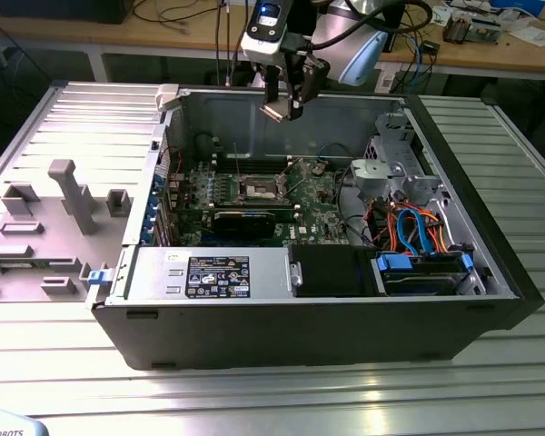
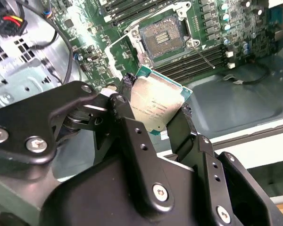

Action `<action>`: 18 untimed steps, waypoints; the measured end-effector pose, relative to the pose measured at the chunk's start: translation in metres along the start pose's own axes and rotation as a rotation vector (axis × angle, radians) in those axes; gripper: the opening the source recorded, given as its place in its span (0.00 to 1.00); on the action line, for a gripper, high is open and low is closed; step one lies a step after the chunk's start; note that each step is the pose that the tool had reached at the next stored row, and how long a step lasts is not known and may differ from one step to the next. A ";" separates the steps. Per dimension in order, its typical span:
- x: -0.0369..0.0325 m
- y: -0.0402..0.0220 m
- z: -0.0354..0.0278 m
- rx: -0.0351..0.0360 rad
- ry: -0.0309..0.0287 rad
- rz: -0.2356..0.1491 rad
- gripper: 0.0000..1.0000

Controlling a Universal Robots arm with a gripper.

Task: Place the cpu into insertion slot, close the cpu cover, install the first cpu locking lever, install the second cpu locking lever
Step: 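Place the cpu into insertion slot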

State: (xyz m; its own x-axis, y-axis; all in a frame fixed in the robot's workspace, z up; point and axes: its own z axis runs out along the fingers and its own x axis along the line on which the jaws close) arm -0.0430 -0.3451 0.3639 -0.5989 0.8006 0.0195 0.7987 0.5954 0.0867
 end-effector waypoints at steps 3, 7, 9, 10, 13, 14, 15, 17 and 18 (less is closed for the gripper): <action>0.0000 -0.0001 0.0012 -0.0010 -0.0052 0.062 0.55; 0.0000 -0.0002 0.0024 -0.0022 -0.0110 0.129 0.55; -0.0001 -0.0002 0.0029 -0.0026 -0.0136 0.159 0.55; -0.0001 -0.0003 0.0031 -0.0028 -0.0145 0.170 0.55; -0.0001 -0.0003 0.0038 -0.0035 -0.0181 0.213 0.55; -0.0001 -0.0003 0.0040 -0.0036 -0.0191 0.225 0.55; -0.0001 -0.0003 0.0041 -0.0037 -0.0201 0.238 0.55; -0.0001 -0.0004 0.0046 -0.0042 -0.0227 0.269 0.55; -0.0001 -0.0004 0.0050 -0.0045 -0.0240 0.284 0.55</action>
State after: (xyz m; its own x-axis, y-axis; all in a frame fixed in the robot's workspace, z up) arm -0.0429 -0.3451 0.3588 -0.3493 0.9368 0.0201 0.9342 0.3465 0.0855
